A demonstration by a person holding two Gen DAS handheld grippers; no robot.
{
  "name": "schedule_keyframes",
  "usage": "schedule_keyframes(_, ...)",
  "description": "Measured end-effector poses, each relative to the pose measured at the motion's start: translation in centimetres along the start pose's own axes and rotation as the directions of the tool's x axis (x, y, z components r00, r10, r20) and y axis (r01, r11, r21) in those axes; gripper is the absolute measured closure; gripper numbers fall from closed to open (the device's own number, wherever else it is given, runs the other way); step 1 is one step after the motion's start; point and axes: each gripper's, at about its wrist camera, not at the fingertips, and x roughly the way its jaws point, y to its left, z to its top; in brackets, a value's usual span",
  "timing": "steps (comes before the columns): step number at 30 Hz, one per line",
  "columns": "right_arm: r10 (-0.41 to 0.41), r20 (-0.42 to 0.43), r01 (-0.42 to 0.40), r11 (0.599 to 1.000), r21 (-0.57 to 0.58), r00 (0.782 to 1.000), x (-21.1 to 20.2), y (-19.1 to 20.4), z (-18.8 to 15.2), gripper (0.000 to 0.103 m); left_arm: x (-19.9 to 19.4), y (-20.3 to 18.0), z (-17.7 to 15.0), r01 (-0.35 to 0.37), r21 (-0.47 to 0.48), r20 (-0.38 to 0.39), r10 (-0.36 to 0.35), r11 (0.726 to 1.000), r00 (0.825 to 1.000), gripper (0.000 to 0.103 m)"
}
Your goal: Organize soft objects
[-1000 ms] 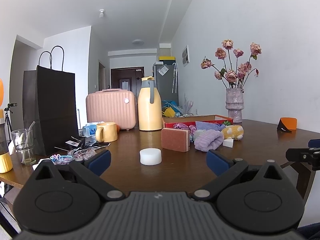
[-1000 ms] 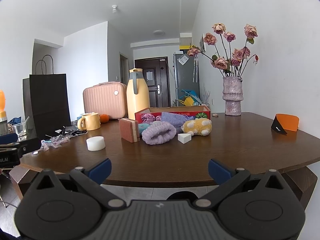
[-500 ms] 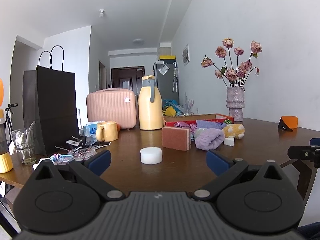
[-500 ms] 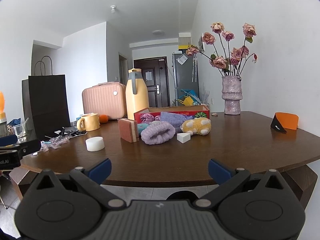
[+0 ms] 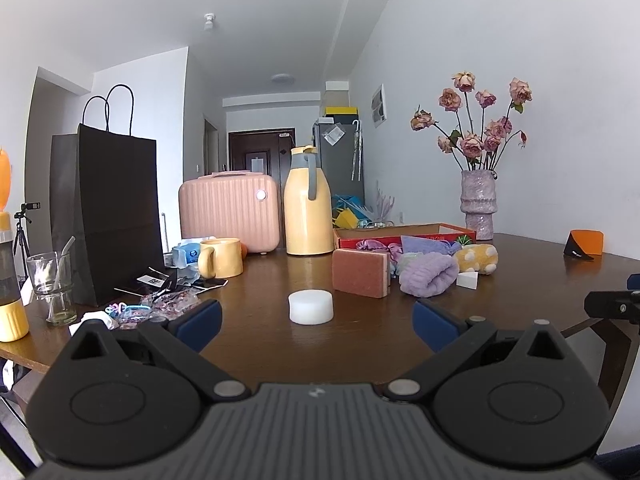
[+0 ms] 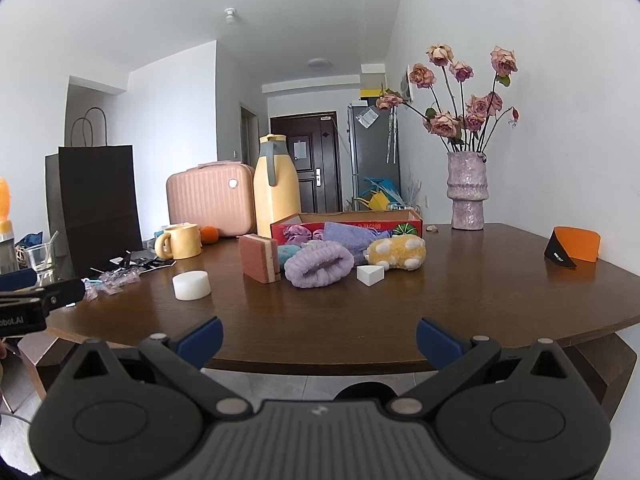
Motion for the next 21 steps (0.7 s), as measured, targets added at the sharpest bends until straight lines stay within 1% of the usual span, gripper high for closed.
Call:
schedule_keyframes(3,0.001,0.003,-0.001,1.000,-0.008,1.000,0.0,0.1,-0.1,0.000,0.5,0.1,-0.2,-0.006,-0.001,-0.017,0.006,1.000,1.000,0.000)
schedule_keyframes(9,0.003,-0.009,-0.003,1.000,-0.007,1.000,0.4,0.2,-0.1,0.000,0.9,0.0,-0.3,-0.014,-0.005,-0.024,0.014,1.000,1.000,0.000)
schedule_keyframes(15,-0.001,-0.002,0.001,1.000,0.004,1.000,0.9,-0.2,0.0,0.000,2.8,-0.3,-0.2,-0.015,0.004,-0.023,0.015,1.000,1.000,0.000)
schedule_keyframes(18,-0.017,0.017,0.017,1.000,0.018,1.000,2.0,-0.9,0.2,0.000,4.5,-0.6,-0.3,-0.027,0.011,-0.032,0.027,1.000,0.999,0.000)
schedule_keyframes(21,-0.037,0.009,0.037,0.998,0.052,0.999,4.2,-1.8,0.4,0.000,6.0,-0.8,0.0,-0.047,0.016,-0.022,0.047,0.999,0.999,0.000)
